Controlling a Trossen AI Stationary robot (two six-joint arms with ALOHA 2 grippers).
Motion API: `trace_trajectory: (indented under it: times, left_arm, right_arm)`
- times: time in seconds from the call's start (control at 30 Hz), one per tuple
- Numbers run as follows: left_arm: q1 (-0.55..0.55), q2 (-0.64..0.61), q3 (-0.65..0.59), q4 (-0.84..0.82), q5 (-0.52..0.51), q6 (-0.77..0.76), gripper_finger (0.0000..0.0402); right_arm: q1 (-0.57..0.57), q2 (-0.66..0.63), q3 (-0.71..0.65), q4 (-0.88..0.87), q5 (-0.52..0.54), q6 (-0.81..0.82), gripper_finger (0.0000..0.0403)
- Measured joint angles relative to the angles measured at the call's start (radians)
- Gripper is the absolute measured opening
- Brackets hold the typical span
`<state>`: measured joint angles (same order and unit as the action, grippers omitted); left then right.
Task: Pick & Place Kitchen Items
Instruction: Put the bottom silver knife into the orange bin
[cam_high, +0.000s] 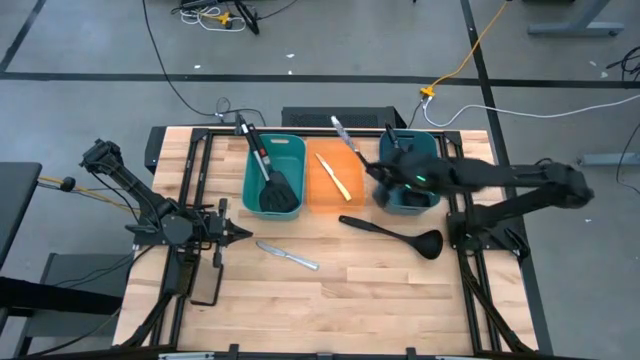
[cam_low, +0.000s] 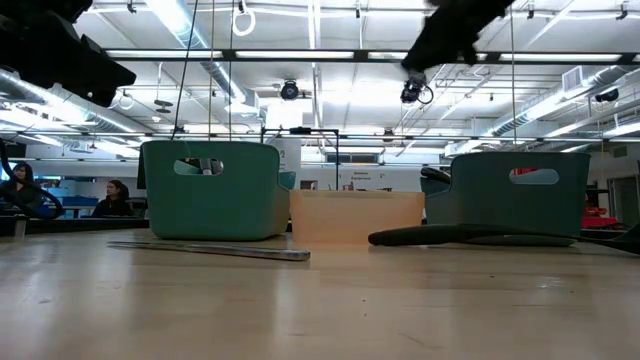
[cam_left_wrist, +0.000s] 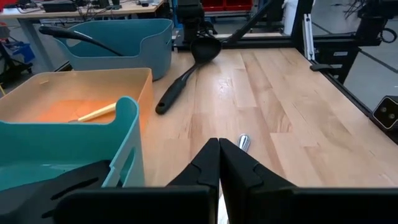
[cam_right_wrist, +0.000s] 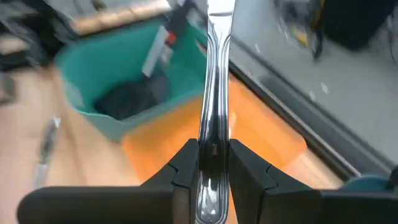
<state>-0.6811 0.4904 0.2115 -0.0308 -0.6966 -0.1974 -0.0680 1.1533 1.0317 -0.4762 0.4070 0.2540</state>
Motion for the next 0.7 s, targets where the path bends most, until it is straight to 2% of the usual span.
trace_trajectory:
  times: [0.17,0.27,0.43,0.7]
  left_arm:
    - [0.000,0.000,0.000,0.000,0.001,0.000,0.0009]
    - [0.000,0.000,0.000,-0.001,0.004,0.000,0.0009]
    - [0.000,0.000,0.000,0.000,0.009,0.000,0.0009]
    - [0.000,0.000,0.000,0.000,0.009,0.019,0.0009]
  right_arm:
    - [-0.151,0.219,0.138,-0.140,-0.201,0.007,0.0065]
    - [-0.209,0.333,0.189,-0.190,-0.274,0.015,0.0065]
    - [-0.255,0.493,0.251,-0.154,-0.355,0.092,0.0065]
    - [-0.290,0.654,0.262,-0.162,-0.365,0.157,0.0065]
